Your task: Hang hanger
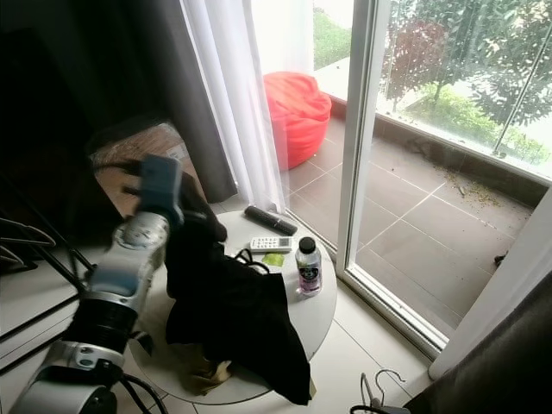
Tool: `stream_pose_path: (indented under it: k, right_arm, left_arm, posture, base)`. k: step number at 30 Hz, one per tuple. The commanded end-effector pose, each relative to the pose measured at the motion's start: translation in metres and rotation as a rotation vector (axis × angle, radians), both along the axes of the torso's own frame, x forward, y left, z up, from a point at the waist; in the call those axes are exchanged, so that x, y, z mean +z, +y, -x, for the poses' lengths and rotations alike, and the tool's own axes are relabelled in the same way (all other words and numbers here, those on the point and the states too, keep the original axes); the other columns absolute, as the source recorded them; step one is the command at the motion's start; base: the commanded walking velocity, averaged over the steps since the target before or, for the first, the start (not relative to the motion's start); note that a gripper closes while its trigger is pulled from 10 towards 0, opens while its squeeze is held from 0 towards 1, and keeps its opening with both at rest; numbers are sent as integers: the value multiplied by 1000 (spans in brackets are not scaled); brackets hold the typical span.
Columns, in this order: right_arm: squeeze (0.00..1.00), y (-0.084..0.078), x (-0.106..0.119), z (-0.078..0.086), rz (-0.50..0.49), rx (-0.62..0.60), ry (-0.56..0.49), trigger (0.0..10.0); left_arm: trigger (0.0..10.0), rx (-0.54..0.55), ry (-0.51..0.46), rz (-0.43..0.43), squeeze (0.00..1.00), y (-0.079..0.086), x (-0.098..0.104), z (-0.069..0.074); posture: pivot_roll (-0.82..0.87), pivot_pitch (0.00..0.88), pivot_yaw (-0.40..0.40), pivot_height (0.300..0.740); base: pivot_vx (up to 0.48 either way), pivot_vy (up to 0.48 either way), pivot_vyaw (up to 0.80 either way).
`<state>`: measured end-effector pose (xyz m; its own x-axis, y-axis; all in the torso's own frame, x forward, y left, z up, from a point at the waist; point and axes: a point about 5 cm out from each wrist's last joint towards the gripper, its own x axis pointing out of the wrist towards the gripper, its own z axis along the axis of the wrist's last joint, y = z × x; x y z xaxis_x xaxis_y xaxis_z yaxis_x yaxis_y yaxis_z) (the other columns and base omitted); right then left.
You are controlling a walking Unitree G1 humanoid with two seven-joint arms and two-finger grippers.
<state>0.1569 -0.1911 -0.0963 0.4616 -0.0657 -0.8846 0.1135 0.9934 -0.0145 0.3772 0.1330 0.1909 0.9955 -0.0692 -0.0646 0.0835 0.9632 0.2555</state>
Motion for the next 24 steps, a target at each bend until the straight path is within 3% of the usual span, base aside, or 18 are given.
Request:
stream_pose_path:
  k: [1,8,9,10,11,12,16,21,22,23,24]
  right_arm:
    - [0,12,-4,6,-29,18,32,10000]
    - [0,13,-4,6,-30,22,35,10000]
    - [0,9,-5,10,-23,29,43,10000]
    - [0,9,-5,10,-23,29,43,10000]
    - [0,0,-7,18,-11,34,57,10000]
    - [0,-7,-7,23,-5,33,66,10000]
    - [0,-26,-8,36,12,36,89,10000]
    - [0,-31,-7,37,18,37,92,10000]
    - [0,-31,-7,36,18,39,91,10000]
    - [0,-30,-7,34,18,41,89,10000]
    - [0,-25,-6,30,20,51,89,10000]
  left_arm:
    - [10000,4,56,-7,0,3,-12,4]
    - [10000,3,75,1,0,2,-16,6]
    - [10000,84,101,23,0,14,-29,19]
    - [10000,84,101,23,0,14,-29,19]
    - [10000,199,127,43,0,33,-45,40]
    - [10000,223,154,44,0,40,-51,48]
    - [10000,136,346,56,0,43,-78,68]
    - [10000,105,349,14,0,43,-84,83]
    - [10000,104,332,14,161,42,-81,84]
    - [10000,102,314,18,490,42,-80,85]
    - [10000,107,315,11,1000,41,-82,88]
  posture:
    - [-101,64,83,740]
    - [-101,64,83,740]
    - [-106,71,88,740]
    - [-106,71,88,740]
    - [-102,73,86,740]
    - [-98,74,85,740]
    - [-95,74,84,740]
    - [-95,72,82,740]
    - [-95,72,82,740]
    - [-93,72,81,740]
    - [-93,70,80,740]
  base:
    - [0,0,0]
    - [0,0,0]
    - [0,0,0]
    - [0,0,0]
    - [0,0,0]
    - [0,0,0]
    - [0,0,0]
    - [0,0,0]
    - [0,0,0]
    - [0,0,0]
    - [0,0,0]
